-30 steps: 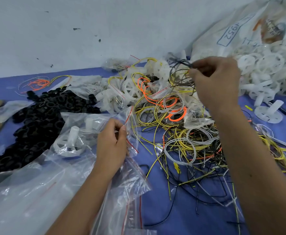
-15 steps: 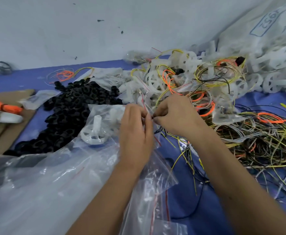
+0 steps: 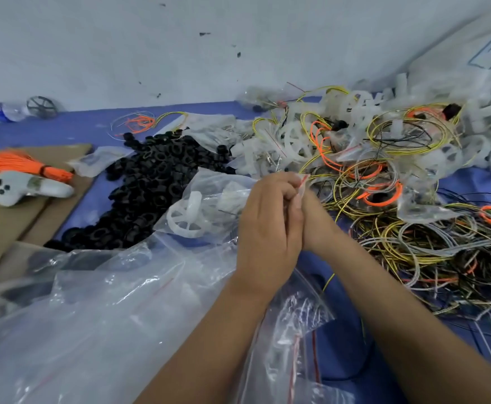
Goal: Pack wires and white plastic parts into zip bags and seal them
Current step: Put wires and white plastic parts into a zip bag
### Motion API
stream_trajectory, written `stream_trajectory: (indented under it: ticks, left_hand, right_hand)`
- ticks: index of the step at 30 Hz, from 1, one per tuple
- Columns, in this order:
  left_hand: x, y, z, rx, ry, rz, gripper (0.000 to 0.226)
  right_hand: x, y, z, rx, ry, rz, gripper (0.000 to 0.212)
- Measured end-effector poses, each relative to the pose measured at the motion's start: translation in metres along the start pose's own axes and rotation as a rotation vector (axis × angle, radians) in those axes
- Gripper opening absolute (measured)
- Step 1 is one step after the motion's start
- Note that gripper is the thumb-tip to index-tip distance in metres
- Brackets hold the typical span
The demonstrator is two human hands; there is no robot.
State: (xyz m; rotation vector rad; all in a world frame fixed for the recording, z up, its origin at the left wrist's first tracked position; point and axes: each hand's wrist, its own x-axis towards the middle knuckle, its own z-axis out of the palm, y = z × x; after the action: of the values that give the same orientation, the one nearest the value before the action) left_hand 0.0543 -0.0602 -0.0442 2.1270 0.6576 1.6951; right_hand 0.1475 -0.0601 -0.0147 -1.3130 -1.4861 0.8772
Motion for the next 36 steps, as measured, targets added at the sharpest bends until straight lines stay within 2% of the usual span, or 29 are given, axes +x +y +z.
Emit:
stream_trajectory:
  ticks: [1, 2, 3, 4, 5, 7, 9, 11, 13, 15, 17, 18, 21, 23, 25, 28, 30, 32, 34, 36]
  left_hand:
    - [0.000, -0.001, 0.000, 0.000, -0.002, -0.006, 0.017]
    - [0.000, -0.002, 0.001, 0.002, -0.007, -0.009, 0.017]
    - [0.000, -0.003, 0.001, 0.003, -0.013, -0.009, 0.017]
    - [-0.001, -0.003, 0.002, 0.002, -0.016, -0.011, 0.018]
    - [-0.001, -0.003, 0.002, -0.004, -0.016, -0.019, 0.017]
    - [-0.001, -0.005, 0.003, -0.011, -0.006, -0.040, 0.016]
    - [-0.001, -0.007, 0.003, 0.003, 0.000, -0.047, 0.011]
    - [0.000, -0.008, 0.004, 0.010, -0.008, -0.053, 0.009]
    - [-0.001, -0.008, 0.004, 0.016, -0.033, -0.063, 0.009]
    - [-0.002, -0.008, 0.005, 0.027, -0.066, -0.068, 0.011]
    - [-0.001, -0.008, 0.005, 0.034, -0.068, -0.077, 0.010]
    - [0.000, -0.009, 0.004, 0.040, -0.055, -0.088, 0.009]
    - [0.000, -0.011, 0.001, 0.059, 0.009, -0.146, 0.021]
    - [0.000, -0.013, 0.000, 0.078, 0.008, -0.212, 0.030]
    - [0.000, -0.014, 0.001, 0.079, -0.025, -0.275, 0.035]
    - [-0.002, -0.016, 0.004, -0.001, -0.062, -0.354, 0.043]
    - [-0.003, -0.017, 0.005, -0.058, -0.074, -0.416, 0.041]
    - [-0.003, -0.015, 0.006, -0.078, -0.098, -0.452, 0.040]
    - [-0.003, -0.012, 0.006, -0.089, -0.130, -0.453, 0.045]
    - [-0.002, -0.009, 0.006, -0.084, -0.140, -0.436, 0.038]
  right_hand:
    - [0.002, 0.002, 0.006, -0.005, -0.011, 0.000, 0.072]
    - [0.001, 0.009, 0.001, -0.155, -0.009, -0.030, 0.064]
    - [-0.001, 0.014, -0.001, -0.137, 0.014, 0.026, 0.055]
    - [-0.002, 0.017, -0.003, 0.067, 0.074, 0.115, 0.053]
    - [-0.002, 0.017, -0.004, 0.161, 0.083, 0.146, 0.053]
    - [-0.005, 0.012, -0.006, 0.197, -0.016, 0.120, 0.052]
    - [-0.004, 0.008, -0.008, 0.359, -0.085, 0.184, 0.044]
    - [-0.003, 0.009, -0.010, 0.377, -0.115, 0.205, 0.040]
    - [-0.003, 0.015, -0.009, 0.262, -0.124, 0.202, 0.032]
    - [-0.004, 0.015, -0.007, 0.159, -0.043, 0.176, 0.033]
    - [0.001, 0.017, -0.006, 0.097, -0.004, 0.098, 0.045]
    - [0.005, 0.016, -0.003, 0.140, 0.042, 0.074, 0.050]
    - [0.012, 0.019, -0.001, 0.146, 0.087, 0.071, 0.045]
    - [0.009, 0.020, -0.003, 0.390, 0.035, 0.211, 0.041]
    - [0.006, 0.019, -0.002, 0.495, -0.003, 0.238, 0.025]
    - [0.006, 0.018, -0.001, 0.468, -0.002, 0.273, 0.020]
    - [0.003, 0.020, -0.001, 0.371, -0.088, 0.248, 0.024]
    - [0.000, 0.019, -0.002, 0.416, -0.172, 0.286, 0.026]
    - [-0.001, 0.019, -0.002, 0.469, -0.160, 0.287, 0.025]
    - [-0.001, 0.022, -0.002, 0.468, -0.060, 0.227, 0.021]
